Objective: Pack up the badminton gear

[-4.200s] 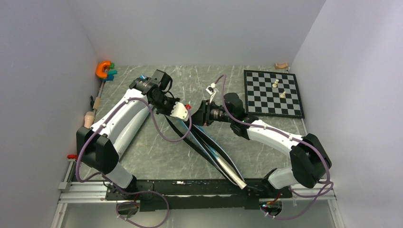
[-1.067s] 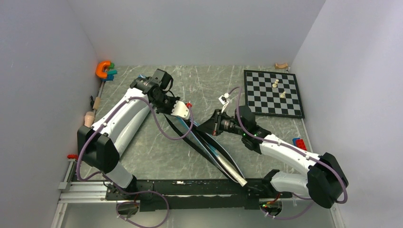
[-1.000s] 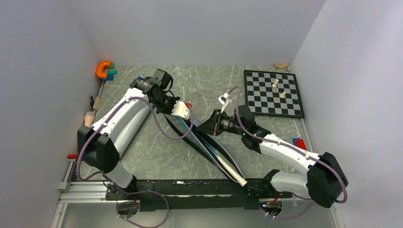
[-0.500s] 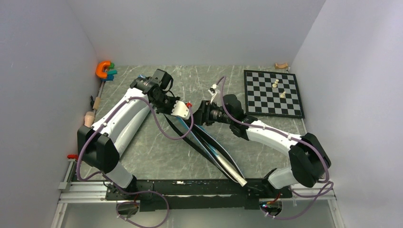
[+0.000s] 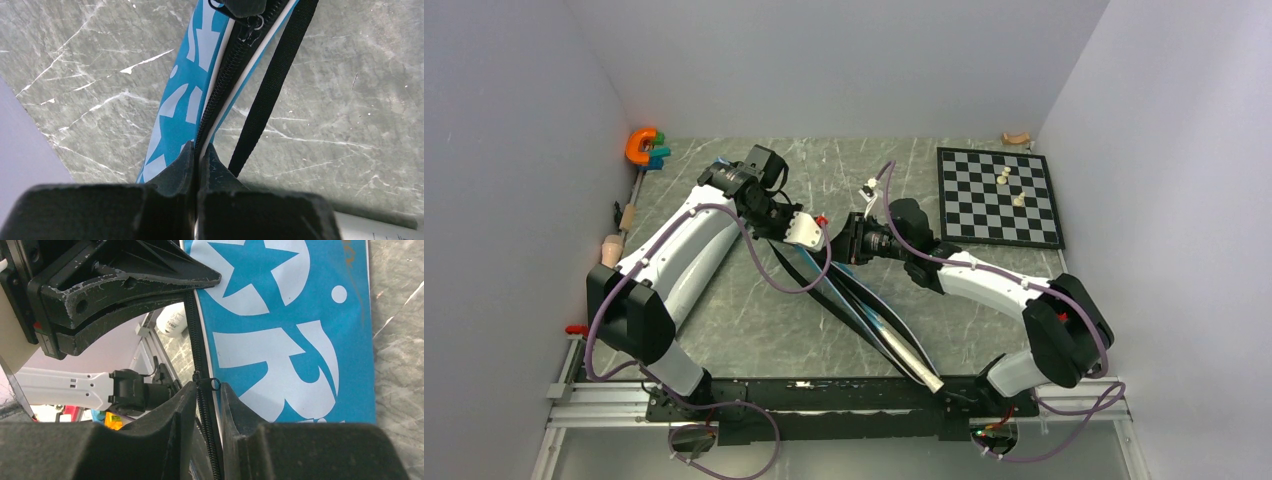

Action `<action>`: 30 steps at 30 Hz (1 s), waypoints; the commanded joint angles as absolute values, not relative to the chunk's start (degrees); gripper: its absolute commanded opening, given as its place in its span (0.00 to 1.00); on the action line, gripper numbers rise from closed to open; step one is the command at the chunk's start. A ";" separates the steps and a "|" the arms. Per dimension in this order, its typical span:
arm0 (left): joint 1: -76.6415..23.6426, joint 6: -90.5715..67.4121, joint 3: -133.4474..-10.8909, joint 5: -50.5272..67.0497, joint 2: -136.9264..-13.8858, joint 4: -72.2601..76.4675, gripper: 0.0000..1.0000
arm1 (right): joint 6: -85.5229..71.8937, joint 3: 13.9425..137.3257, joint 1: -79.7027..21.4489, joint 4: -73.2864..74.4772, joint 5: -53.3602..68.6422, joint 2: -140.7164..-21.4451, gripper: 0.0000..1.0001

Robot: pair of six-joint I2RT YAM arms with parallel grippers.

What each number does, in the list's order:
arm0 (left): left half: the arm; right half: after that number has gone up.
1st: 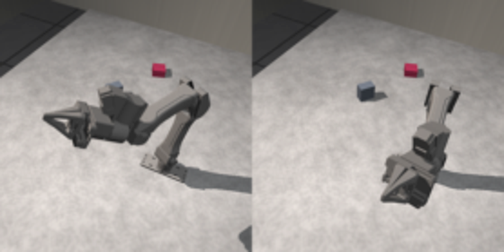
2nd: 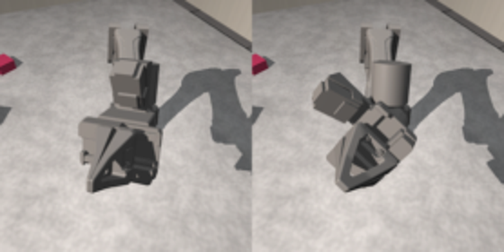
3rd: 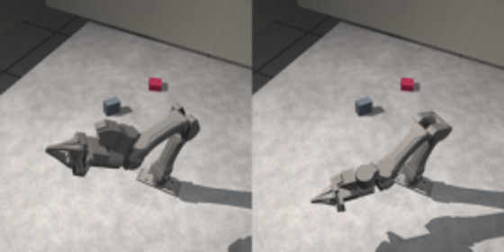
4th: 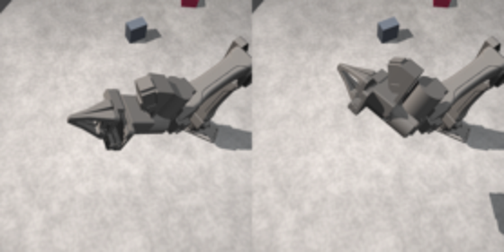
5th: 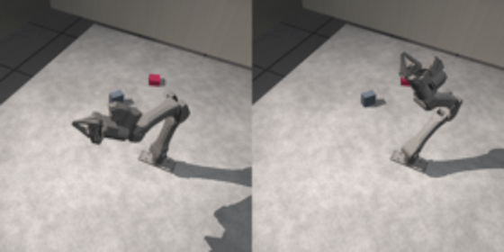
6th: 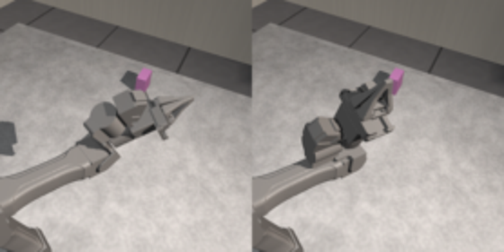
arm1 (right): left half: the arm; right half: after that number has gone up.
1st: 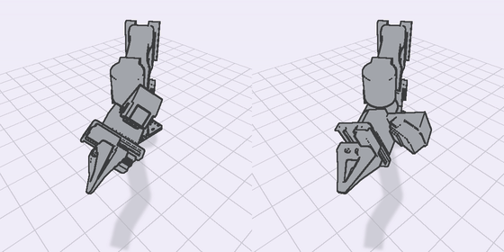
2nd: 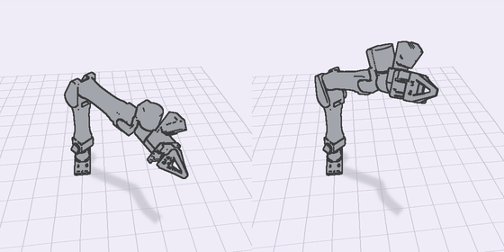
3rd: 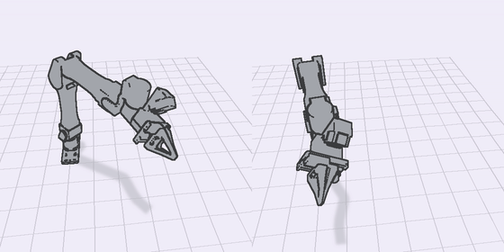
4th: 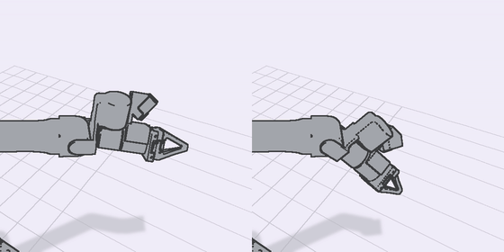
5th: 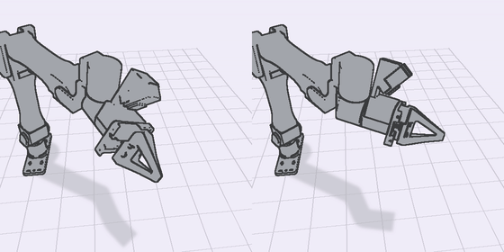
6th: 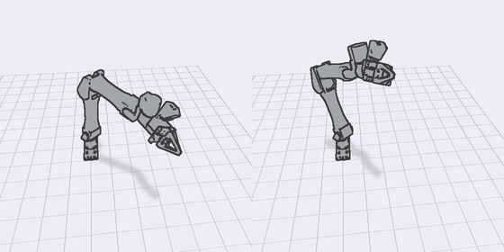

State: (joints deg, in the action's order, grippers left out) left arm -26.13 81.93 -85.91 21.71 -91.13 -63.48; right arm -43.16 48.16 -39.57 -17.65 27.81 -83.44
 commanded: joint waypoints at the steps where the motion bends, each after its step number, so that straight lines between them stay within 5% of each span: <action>1: -25.92 81.35 -88.90 21.89 -91.25 -63.41 0.00 | -44.11 50.31 -39.73 -22.46 29.98 -83.81 0.26; 14: -25.85 81.67 -88.78 21.71 -91.40 -63.78 0.00 | -44.91 51.11 -39.73 -23.58 30.75 -85.60 0.20; 20: -25.92 81.46 -88.77 21.62 -91.48 -63.72 0.00 | -44.74 51.39 -39.76 -23.16 30.52 -85.13 0.00; 30: -25.90 81.47 -88.67 20.75 -91.48 -63.71 0.00 | -44.78 48.90 -39.75 -22.76 29.65 -81.51 0.00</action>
